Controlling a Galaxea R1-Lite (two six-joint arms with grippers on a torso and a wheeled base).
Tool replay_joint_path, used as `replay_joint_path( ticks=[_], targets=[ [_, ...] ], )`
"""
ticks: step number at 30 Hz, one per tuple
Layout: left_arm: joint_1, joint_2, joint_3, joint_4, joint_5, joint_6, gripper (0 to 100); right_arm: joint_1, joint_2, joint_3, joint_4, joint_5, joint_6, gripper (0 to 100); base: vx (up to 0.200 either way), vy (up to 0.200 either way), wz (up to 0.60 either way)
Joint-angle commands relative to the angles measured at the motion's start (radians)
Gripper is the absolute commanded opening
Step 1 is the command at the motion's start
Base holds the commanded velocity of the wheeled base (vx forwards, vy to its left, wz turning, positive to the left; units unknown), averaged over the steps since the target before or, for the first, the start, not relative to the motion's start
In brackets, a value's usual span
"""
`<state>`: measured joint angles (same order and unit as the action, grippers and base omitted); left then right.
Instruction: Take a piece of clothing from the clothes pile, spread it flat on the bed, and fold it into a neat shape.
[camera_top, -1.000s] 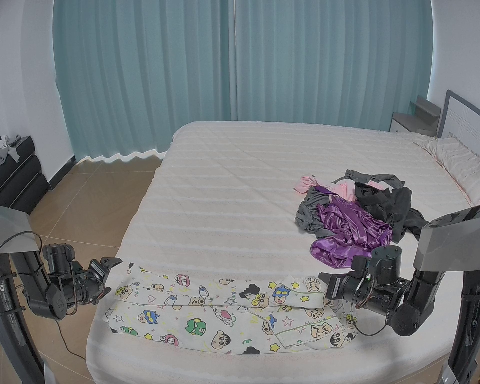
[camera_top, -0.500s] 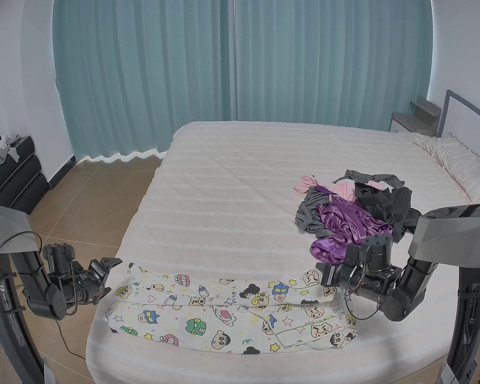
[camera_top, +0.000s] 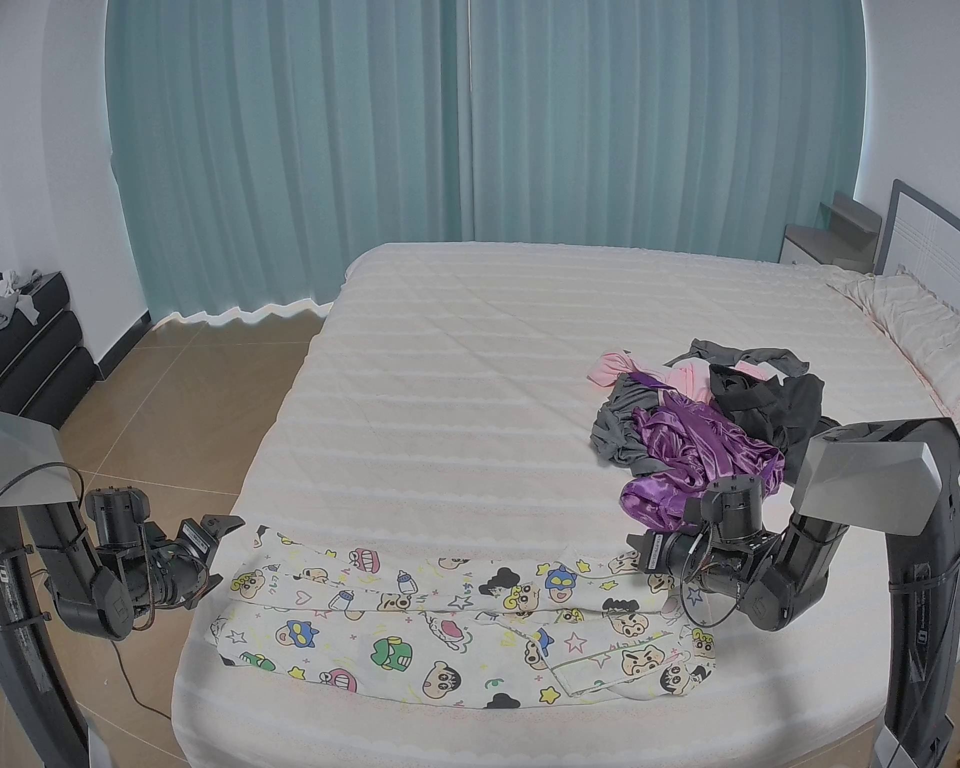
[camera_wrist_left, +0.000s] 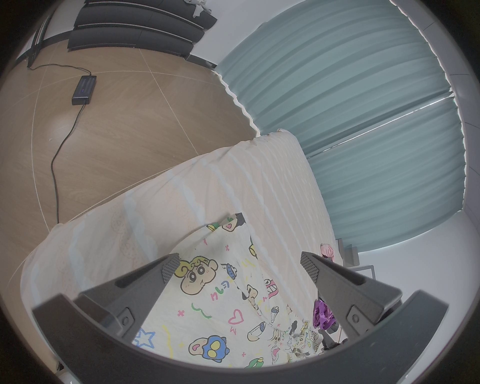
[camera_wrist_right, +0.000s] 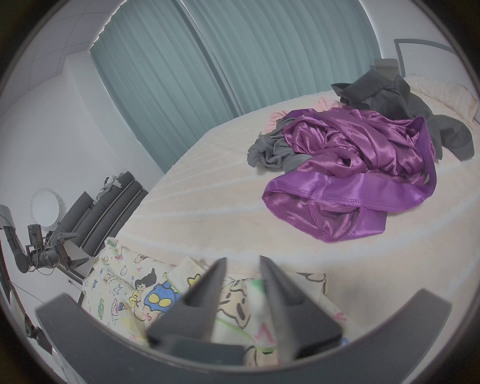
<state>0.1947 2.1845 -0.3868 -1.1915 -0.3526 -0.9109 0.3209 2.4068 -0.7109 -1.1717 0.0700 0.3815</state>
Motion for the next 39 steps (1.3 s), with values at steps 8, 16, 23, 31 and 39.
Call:
replay_joint_path(
  ticks=[8, 16, 23, 31, 39],
  targets=[
    [0.000, 0.003, -0.001, 0.000, 0.000, 0.000, 100, -0.075, -0.041, 0.051, -0.051, -0.036, 0.065, 100, 0.000, 0.000, 0.00],
    [0.000, 0.003, -0.001, -0.002, 0.000, 0.000, 100, -0.059, -0.181, 0.323, -0.175, 0.027, 0.180, 100, 0.000, 0.000, 0.00],
    [0.000, 0.003, 0.002, -0.002, 0.000, 0.000, 100, -0.037, -0.095, 0.415, -0.284, 0.168, 0.206, 100, 0.000, 0.000, 0.00],
    [0.000, 0.005, 0.000, -0.003, 0.000, 0.001, 100, -0.003, -0.003, 0.375, -0.332, 0.165, 0.185, 100, 0.000, 0.000, 0.00],
    [0.000, 0.005, 0.000, -0.002, 0.000, 0.001, 100, -0.011, 0.034, 0.323, -0.329, 0.163, 0.168, 100, 0.000, 0.000, 0.00]
  ],
)
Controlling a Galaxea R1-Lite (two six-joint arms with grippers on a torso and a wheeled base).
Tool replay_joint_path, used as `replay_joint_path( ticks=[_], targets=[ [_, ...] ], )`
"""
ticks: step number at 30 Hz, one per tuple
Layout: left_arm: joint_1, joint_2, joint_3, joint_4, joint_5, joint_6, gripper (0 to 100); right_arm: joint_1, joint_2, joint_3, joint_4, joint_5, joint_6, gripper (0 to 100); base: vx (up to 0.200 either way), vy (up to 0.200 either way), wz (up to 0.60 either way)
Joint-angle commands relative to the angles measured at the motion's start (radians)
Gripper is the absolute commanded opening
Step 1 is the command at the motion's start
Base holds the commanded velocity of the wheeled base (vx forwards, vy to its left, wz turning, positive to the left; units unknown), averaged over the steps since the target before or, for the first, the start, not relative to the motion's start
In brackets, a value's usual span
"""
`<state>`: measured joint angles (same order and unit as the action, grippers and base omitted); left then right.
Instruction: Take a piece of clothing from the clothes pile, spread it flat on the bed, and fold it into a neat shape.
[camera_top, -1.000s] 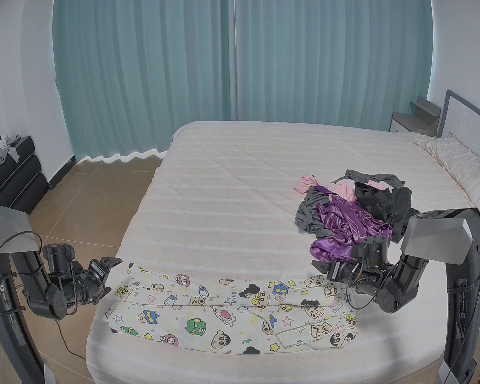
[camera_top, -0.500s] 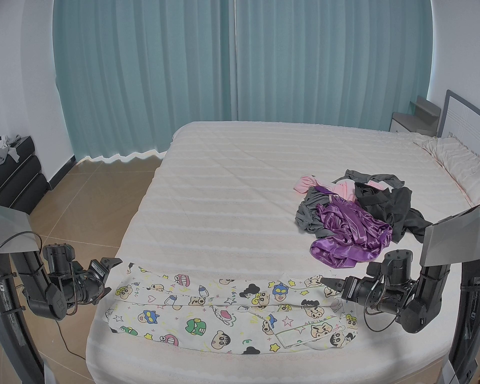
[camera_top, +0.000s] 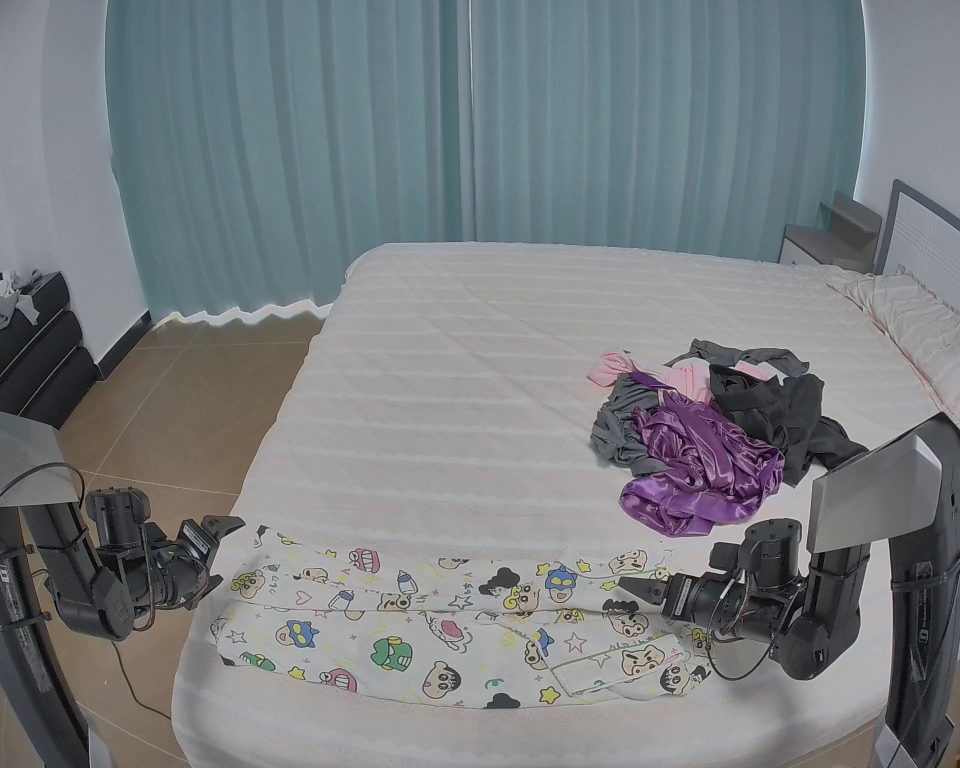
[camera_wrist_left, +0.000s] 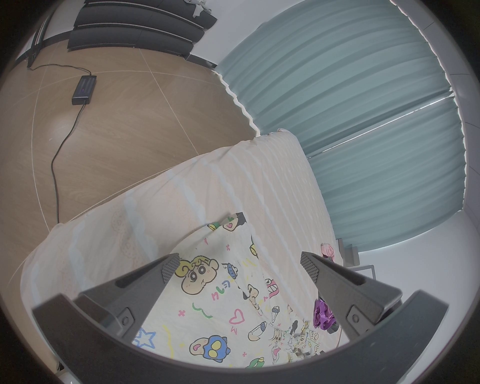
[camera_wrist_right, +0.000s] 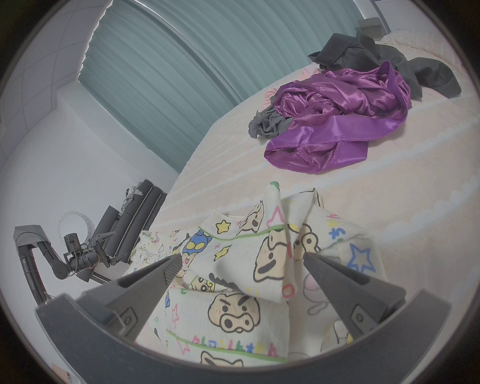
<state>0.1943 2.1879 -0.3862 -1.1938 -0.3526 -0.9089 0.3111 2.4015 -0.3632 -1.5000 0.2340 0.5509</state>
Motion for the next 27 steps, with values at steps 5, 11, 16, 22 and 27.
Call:
replay_joint_path(
  ticks=[5, 11, 16, 22, 27],
  targets=[
    [-0.003, 0.001, -0.002, 0.000, 0.000, -0.001, 100, 0.000, 0.080, -0.060, 0.000, -0.001, -0.031, 100, 0.000, 0.000, 0.00],
    [-0.003, 0.001, -0.002, 0.000, 0.000, -0.001, 100, 0.003, 0.085, -0.071, 0.000, -0.002, -0.035, 0, 0.000, 0.000, 0.00],
    [-0.003, 0.001, 0.000, 0.000, 0.000, -0.001, 100, -0.001, 0.080, -0.059, -0.013, -0.002, -0.035, 0, 0.000, 0.000, 0.00],
    [-0.003, 0.001, 0.000, -0.001, 0.000, -0.001, 100, -0.020, 0.047, -0.030, -0.013, 0.002, -0.031, 0, 0.000, 0.000, 0.00],
    [-0.003, 0.001, 0.001, 0.000, 0.000, -0.001, 100, -0.023, -0.016, 0.035, 0.001, 0.016, -0.023, 0, 0.000, 0.000, 0.00]
  ],
)
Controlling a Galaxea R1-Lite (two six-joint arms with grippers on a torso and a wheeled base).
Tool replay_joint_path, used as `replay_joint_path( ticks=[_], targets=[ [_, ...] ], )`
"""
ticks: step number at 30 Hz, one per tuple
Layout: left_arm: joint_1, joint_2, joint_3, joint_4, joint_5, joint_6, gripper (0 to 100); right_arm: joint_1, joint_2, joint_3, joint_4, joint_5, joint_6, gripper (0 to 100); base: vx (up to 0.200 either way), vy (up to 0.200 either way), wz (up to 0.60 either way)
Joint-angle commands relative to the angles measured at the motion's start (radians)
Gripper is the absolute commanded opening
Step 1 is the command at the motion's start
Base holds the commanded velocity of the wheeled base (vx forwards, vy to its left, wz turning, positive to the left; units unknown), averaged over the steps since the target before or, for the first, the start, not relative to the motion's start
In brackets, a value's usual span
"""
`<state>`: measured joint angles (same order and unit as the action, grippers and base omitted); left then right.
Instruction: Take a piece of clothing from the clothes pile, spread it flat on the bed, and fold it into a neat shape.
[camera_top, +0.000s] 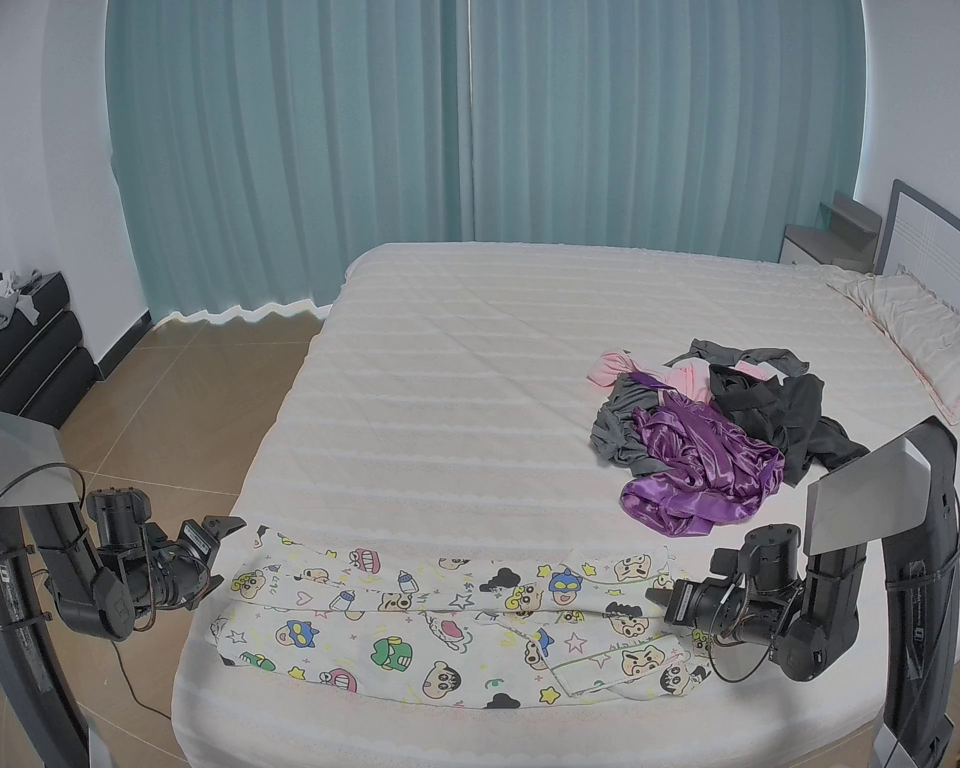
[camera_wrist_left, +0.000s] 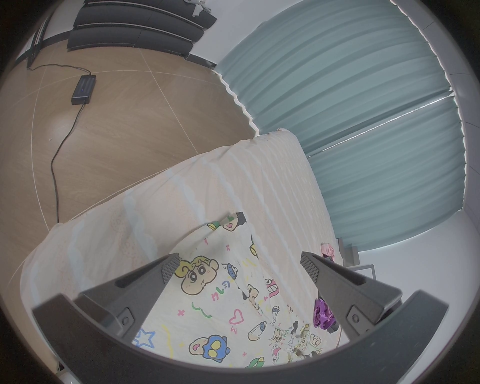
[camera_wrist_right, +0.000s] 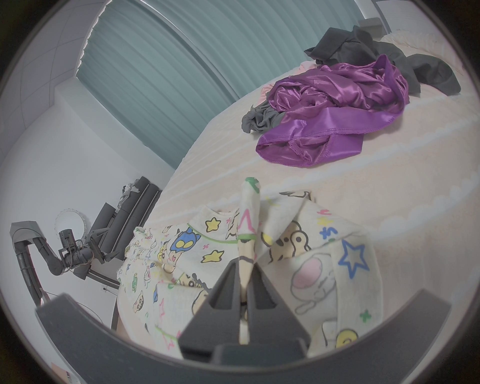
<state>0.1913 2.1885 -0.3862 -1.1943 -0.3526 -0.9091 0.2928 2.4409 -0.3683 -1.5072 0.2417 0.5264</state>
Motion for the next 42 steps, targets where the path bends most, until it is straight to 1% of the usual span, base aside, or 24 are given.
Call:
replay_joint_path(
  ticks=[1, 5, 9, 15, 16, 21, 23, 25, 26, 27, 28, 32, 33, 34, 35, 42],
  targets=[
    [0.000, 0.000, 0.001, -0.001, 0.000, -0.001, 100, -0.007, -0.062, 0.048, 0.013, 0.018, 0.001, 0, 0.000, 0.000, 0.00],
    [0.000, 0.000, 0.001, -0.001, 0.000, -0.001, 100, -0.014, -0.079, 0.072, 0.051, 0.027, 0.000, 0, 0.000, 0.000, 0.00],
    [0.000, 0.000, 0.001, 0.001, -0.002, -0.001, 100, -0.040, -0.085, 0.065, 0.102, 0.027, -0.005, 0, 0.000, 0.000, 0.00],
    [0.000, 0.000, 0.003, -0.001, -0.002, 0.009, 100, -0.038, -0.075, 0.063, 0.131, 0.027, -0.012, 0, 0.000, 0.000, 0.00],
    [0.000, 0.000, 0.003, -0.001, -0.002, 0.009, 100, -0.038, -0.075, 0.063, 0.131, 0.027, -0.012, 100, 0.000, 0.000, 0.00],
    [0.000, -0.001, -0.011, 0.002, 0.000, 0.039, 100, -0.046, -0.097, 0.077, 0.111, 0.024, -0.011, 100, 0.000, 0.000, 0.00],
    [0.002, -0.001, -0.028, 0.010, 0.003, 0.093, 100, -0.064, -0.106, 0.088, 0.104, 0.024, -0.009, 100, 0.000, 0.000, 0.00],
    [0.002, 0.000, -0.045, 0.024, 0.006, 0.173, 100, -0.080, -0.108, 0.097, 0.082, 0.024, -0.009, 100, 0.000, 0.000, 0.00],
    [0.002, 0.000, -0.048, 0.025, 0.004, 0.184, 100, -0.081, -0.108, 0.097, 0.078, 0.024, -0.008, 100, 0.000, 0.000, 0.00],
    [0.002, 0.002, -0.066, 0.048, 0.004, 0.234, 100, -0.087, -0.106, 0.104, 0.051, 0.022, -0.006, 100, 0.000, 0.000, 0.00],
    [0.000, 0.004, -0.089, 0.074, 0.004, 0.265, 100, -0.089, -0.105, 0.114, 0.035, 0.022, -0.006, 100, 0.000, 0.000, 0.00],
    [-0.003, 0.031, -0.188, 0.232, 0.004, 0.374, 100, -0.080, -0.097, 0.141, -0.008, 0.022, -0.006, 100, 0.000, 0.000, 0.00],
    [-0.001, 0.040, -0.203, 0.259, 0.004, 0.397, 100, -0.075, -0.097, 0.144, -0.013, 0.022, -0.006, 100, 0.000, 0.000, 0.00],
    [-0.001, 0.040, -0.203, 0.259, 0.004, 0.397, 100, -0.075, -0.097, 0.144, -0.013, 0.022, -0.006, 100, 0.000, 0.000, 0.00],
    [-0.001, 0.059, -0.220, 0.292, 0.001, 0.444, 100, -0.066, -0.097, 0.147, -0.019, 0.022, -0.005, 100, 0.000, 0.000, 0.00],
    [-0.019, 0.094, -0.235, 0.294, -0.011, 0.524, 100, -0.063, -0.097, 0.152, -0.022, 0.022, -0.006, 100, 0.000, 0.000, 0.00]
  ],
)
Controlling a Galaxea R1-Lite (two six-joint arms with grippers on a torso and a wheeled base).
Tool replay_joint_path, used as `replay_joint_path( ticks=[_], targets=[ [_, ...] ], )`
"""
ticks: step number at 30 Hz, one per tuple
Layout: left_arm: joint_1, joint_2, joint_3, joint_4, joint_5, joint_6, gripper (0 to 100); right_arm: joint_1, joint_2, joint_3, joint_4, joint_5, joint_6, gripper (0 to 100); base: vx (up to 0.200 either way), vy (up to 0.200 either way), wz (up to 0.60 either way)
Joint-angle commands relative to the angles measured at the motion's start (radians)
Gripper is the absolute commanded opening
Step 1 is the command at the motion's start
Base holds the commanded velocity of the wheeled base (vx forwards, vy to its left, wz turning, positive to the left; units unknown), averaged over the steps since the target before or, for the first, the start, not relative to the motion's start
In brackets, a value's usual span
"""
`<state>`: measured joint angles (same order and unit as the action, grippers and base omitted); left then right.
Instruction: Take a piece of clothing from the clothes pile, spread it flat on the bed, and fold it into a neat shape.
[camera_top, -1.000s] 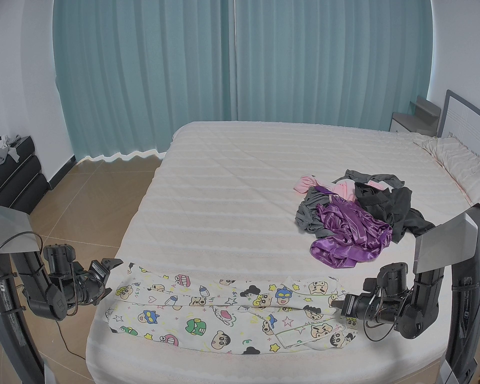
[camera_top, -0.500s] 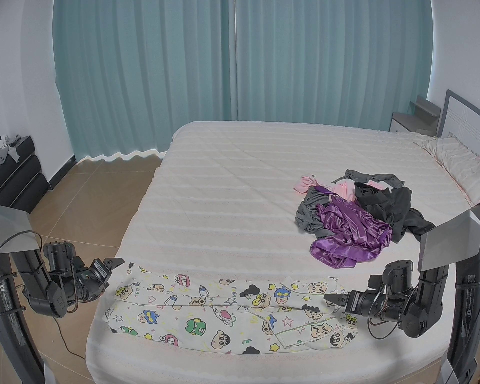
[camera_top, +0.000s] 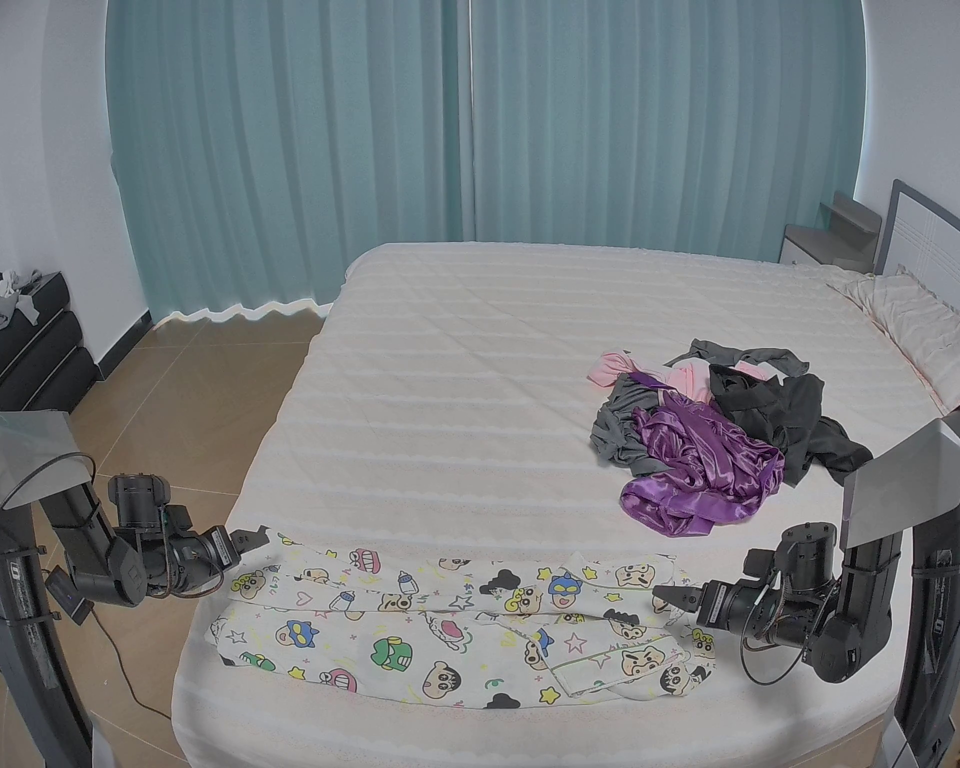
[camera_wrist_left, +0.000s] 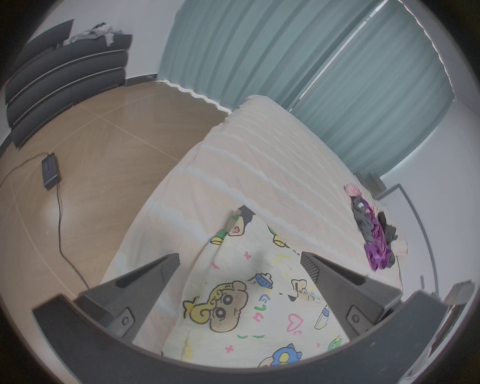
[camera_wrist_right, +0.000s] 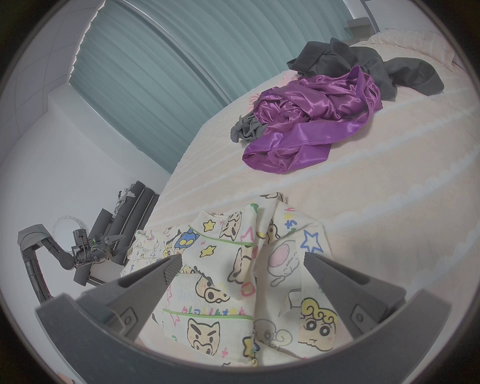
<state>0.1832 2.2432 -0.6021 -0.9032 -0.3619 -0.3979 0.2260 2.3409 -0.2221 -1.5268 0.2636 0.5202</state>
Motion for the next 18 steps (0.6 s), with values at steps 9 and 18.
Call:
replay_joint_path(
  ticks=[9, 18],
  targets=[
    [-0.051, 0.065, -0.038, -0.002, -0.003, 0.065, 100, 0.004, 0.011, 0.003, -0.004, 0.000, 0.000, 100, 0.000, 0.000, 0.00],
    [-0.045, 0.058, -0.033, -0.002, -0.002, 0.065, 0, 0.006, 0.011, 0.003, -0.004, 0.000, 0.001, 100, 0.000, 0.000, 0.00]
  ],
)
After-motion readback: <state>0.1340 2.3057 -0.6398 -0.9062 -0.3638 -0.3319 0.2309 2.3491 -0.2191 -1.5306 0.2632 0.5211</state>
